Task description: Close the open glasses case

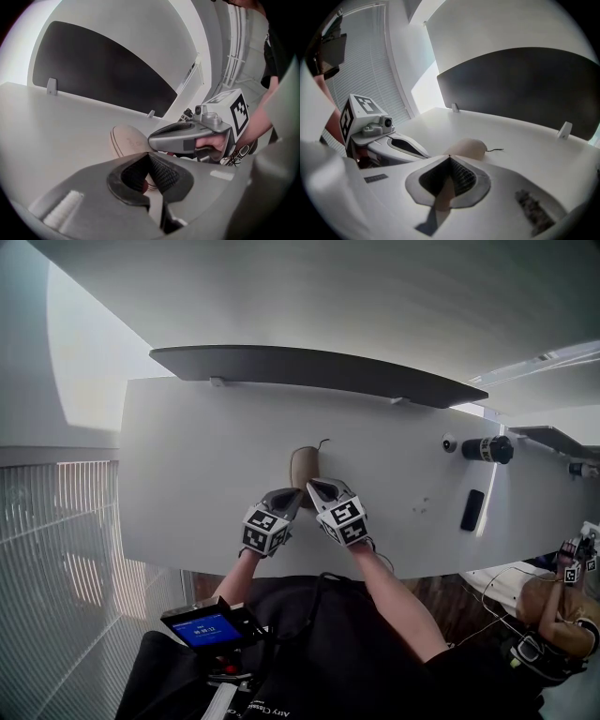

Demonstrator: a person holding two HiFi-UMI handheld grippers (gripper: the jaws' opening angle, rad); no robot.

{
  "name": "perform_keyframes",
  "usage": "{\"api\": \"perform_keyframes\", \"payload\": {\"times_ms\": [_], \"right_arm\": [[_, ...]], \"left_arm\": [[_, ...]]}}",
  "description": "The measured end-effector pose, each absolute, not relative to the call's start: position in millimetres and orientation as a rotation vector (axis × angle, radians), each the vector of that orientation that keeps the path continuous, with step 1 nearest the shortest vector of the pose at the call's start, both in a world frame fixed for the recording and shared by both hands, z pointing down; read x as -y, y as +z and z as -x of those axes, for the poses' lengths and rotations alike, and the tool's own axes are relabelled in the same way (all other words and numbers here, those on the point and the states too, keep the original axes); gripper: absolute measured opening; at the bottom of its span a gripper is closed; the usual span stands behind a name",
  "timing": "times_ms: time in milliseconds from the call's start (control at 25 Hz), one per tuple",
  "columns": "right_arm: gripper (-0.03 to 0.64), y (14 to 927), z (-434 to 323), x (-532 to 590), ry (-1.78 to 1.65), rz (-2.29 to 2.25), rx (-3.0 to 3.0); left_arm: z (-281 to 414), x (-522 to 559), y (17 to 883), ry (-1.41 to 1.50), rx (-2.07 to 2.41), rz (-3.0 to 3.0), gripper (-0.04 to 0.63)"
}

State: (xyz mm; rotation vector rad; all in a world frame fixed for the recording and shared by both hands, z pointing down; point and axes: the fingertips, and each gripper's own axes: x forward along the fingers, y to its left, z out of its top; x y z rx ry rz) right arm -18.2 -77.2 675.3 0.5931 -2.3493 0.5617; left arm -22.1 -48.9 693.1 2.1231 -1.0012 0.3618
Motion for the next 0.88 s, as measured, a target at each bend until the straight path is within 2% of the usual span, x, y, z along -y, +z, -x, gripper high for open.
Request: {"api": "perform_keyframes", "payload": {"times_ms": [400, 880], "right_arm": [[0.005, 676.9, 20.0, 76.8, 0.556, -0.687, 2.323], [0.005, 679.1, 23.9, 77.7, 0.548, -0.672, 2.255]], "left_arm": [[21.4, 51.8, 694.0, 0.458, 1.01, -2.144, 0.006], [23.7, 52.0, 694.9, 0.439, 1.014, -2.119, 0.006]]}}
